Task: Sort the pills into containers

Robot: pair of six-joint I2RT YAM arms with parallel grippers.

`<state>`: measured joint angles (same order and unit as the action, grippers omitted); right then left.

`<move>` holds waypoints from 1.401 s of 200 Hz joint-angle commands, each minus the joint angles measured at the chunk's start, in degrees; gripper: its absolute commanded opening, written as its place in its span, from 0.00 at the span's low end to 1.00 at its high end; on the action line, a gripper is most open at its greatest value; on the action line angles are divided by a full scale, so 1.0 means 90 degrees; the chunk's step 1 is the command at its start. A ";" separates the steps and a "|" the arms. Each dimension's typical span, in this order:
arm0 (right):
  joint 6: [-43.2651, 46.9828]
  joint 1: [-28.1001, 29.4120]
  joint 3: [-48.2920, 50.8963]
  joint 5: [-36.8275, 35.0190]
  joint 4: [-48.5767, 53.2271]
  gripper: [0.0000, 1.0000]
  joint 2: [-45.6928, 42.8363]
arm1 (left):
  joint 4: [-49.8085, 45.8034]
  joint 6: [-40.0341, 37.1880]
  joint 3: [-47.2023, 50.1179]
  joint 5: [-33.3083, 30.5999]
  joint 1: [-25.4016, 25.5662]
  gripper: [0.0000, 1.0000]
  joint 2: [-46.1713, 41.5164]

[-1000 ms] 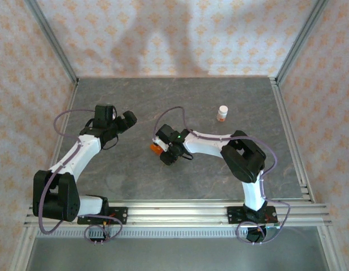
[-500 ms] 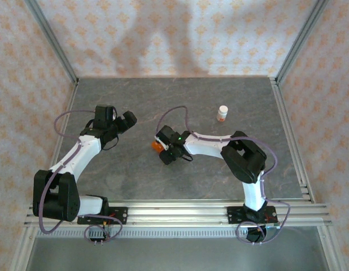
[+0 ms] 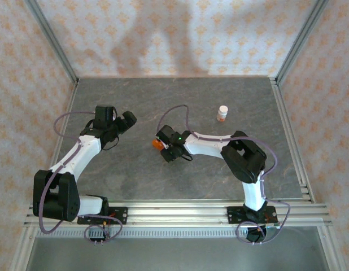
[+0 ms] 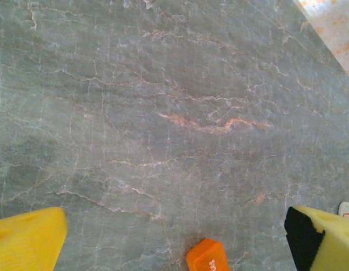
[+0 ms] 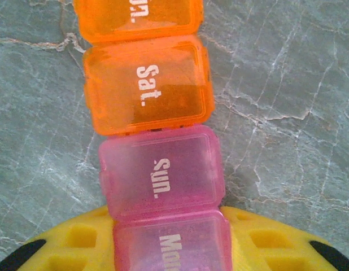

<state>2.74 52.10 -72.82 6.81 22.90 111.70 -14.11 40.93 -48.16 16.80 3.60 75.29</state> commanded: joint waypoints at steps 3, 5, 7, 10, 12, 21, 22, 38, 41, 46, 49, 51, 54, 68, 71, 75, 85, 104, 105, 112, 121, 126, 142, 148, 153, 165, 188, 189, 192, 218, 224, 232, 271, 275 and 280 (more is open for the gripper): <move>-0.0117 0.0021 0.0054 -0.0161 -0.0111 0.35 -0.0178 | -0.0298 0.0335 0.0033 0.0211 -0.0067 1.00 0.0056; -0.0131 0.0022 0.0054 -0.0168 -0.0105 0.34 -0.0193 | -0.0298 0.0355 0.0041 0.0228 -0.0067 1.00 0.0036; -0.0139 0.0022 0.0058 -0.0177 -0.0103 0.34 -0.0209 | -0.0290 0.0377 0.0056 0.0244 -0.0067 1.00 0.0017; -0.0161 0.0016 0.0055 -0.0188 -0.0107 0.33 -0.0234 | -0.0280 0.0408 0.0080 0.0264 -0.0059 1.00 -0.0010; -0.0169 0.0016 0.0059 -0.0202 -0.0106 0.33 -0.0251 | -0.0259 0.0439 0.0093 0.0278 -0.0058 1.00 -0.0031; -0.0241 0.0020 0.0072 -0.0250 -0.0129 0.33 -0.0350 | -0.0090 0.0544 0.0244 0.0431 -0.0058 1.00 -0.0127; -0.0254 0.0021 0.0077 -0.0254 -0.0130 0.33 -0.0365 | -0.0067 0.0557 0.0264 0.0454 -0.0058 1.00 -0.0140; -0.0441 0.0011 0.0047 -0.0322 -0.0105 0.32 -0.0527 | 0.0354 0.0789 0.0552 0.0800 -0.0016 1.00 -0.0342; -0.0478 0.0012 0.0044 -0.0318 -0.0094 0.32 -0.0548 | 0.0427 0.0818 0.0610 0.0858 0.0000 1.00 -0.0373; -0.0539 0.0004 0.0017 -0.0319 -0.0074 0.32 -0.0595 | 0.0542 0.0874 0.0675 0.0950 0.0027 1.00 -0.0425; -0.0577 -0.0003 0.0007 -0.0310 -0.0067 0.32 -0.0619 | 0.0593 0.0895 0.0716 0.1005 0.0057 1.00 -0.0443; -0.0612 0.0001 0.0005 -0.0310 -0.0064 0.32 -0.0642 | 0.0628 0.0910 0.0733 0.1032 0.0076 1.00 -0.0467; -0.0647 0.0001 0.0007 -0.0313 -0.0068 0.31 -0.0673 | 0.0670 0.0927 0.0751 0.1074 0.0105 1.00 -0.0494; -0.0805 0.0001 0.0005 -0.0318 -0.0054 0.31 -0.0797 | 0.0797 0.0984 0.0827 0.1189 0.0283 1.00 -0.0589; -0.0836 -0.0006 0.0001 -0.0332 -0.0035 0.31 -0.0824 | 0.0801 0.0988 0.0834 0.1208 0.0316 1.00 -0.0602; -0.0882 -0.0007 -0.0005 -0.0330 -0.0026 0.31 -0.0853 | 0.0833 0.1007 0.0844 0.1226 0.0375 1.00 -0.0620; -0.0987 -0.0040 -0.0039 -0.0328 0.0040 0.30 -0.0915 | 0.1012 0.1092 0.0892 0.1296 0.0522 0.99 -0.0654; -0.1121 -0.0085 -0.0153 -0.0290 0.0229 0.29 -0.0963 | 0.1564 0.1395 0.1011 0.1471 0.0768 0.97 -0.0608; -0.1128 -0.0090 -0.0157 -0.0289 0.0239 0.29 -0.0960 | 0.1600 0.1412 0.1013 0.1482 0.0775 0.97 -0.0600; -0.1167 -0.0112 -0.0192 -0.0282 0.0303 0.29 -0.0969 | 0.1837 0.1539 0.1042 0.1551 0.0848 0.96 -0.0544; -0.1224 -0.0146 -0.0235 -0.0268 0.0372 0.29 -0.0992 | 0.2098 0.1685 0.1064 0.1613 0.0948 0.95 -0.0452; -0.1257 -0.0154 -0.0245 -0.0263 0.0388 0.29 -0.0996 | 0.2209 0.1758 0.1056 0.1641 0.0997 0.94 -0.0387; -0.1347 -0.0210 -0.0244 -0.0199 0.0422 0.29 -0.1051 | 0.2539 0.1942 0.1025 0.1728 0.1121 0.92 -0.0187; -0.1377 -0.0221 -0.0227 -0.0181 0.0408 0.29 -0.1077 | 0.2644 0.2013 0.1016 0.1736 0.1162 0.92 -0.0137; -0.1397 -0.0229 -0.0228 -0.0176 0.0400 0.29 -0.1094 | 0.2750 0.2074 0.1016 0.1737 0.1182 0.92 -0.0083; -0.1443 -0.0241 -0.0220 -0.0168 0.0405 0.29 -0.1121 | 0.2976 0.2210 0.1025 0.1737 0.1226 0.92 0.0011; -0.1525 -0.0252 -0.0257 -0.0136 0.0405 0.29 -0.1140 | 0.3211 0.2360 0.0996 0.1729 0.1294 0.92 0.0189; -0.1525 -0.0252 -0.0258 -0.0134 0.0405 0.29 -0.1141 | 0.3214 0.2364 0.0996 0.1728 0.1297 0.92 0.0199; -0.1530 -0.0254 -0.0261 -0.0112 0.0405 0.29 -0.1150 | 0.3237 0.2380 0.0996 0.1727 0.1308 0.92 0.0209; -0.1581 -0.0263 -0.0314 -0.0020 0.0387 0.29 -0.1164 | 0.3507 0.2539 0.1006 0.1720 0.1382 0.92 0.0367; -0.1586 -0.0268 -0.0329 -0.0014 0.0386 0.29 -0.1179 | 0.3560 0.2574 0.1006 0.1715 0.1406 0.92 0.0399; -0.1593 -0.0266 -0.0344 0.0011 0.0386 0.29 -0.1194 | 0.3645 0.2618 0.1001 0.1708 0.1425 0.92 0.0438; -0.1634 -0.0267 -0.0401 0.0137 0.0340 0.29 -0.1217 | 0.4039 0.2867 0.1015 0.1698 0.1500 0.92 0.0652; -0.1642 -0.0261 -0.0396 0.0149 0.0337 0.29 -0.1213 | 0.4090 0.2895 0.1023 0.1698 0.1504 0.92 0.0670; -0.1648 -0.0262 -0.0398 0.0167 0.0327 0.29 -0.1234 | 0.4150 0.2926 0.1025 0.1698 0.1505 0.92 0.0695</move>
<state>-10.83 49.93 -74.72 7.77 25.67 103.07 18.09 64.97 -39.33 31.33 16.67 80.29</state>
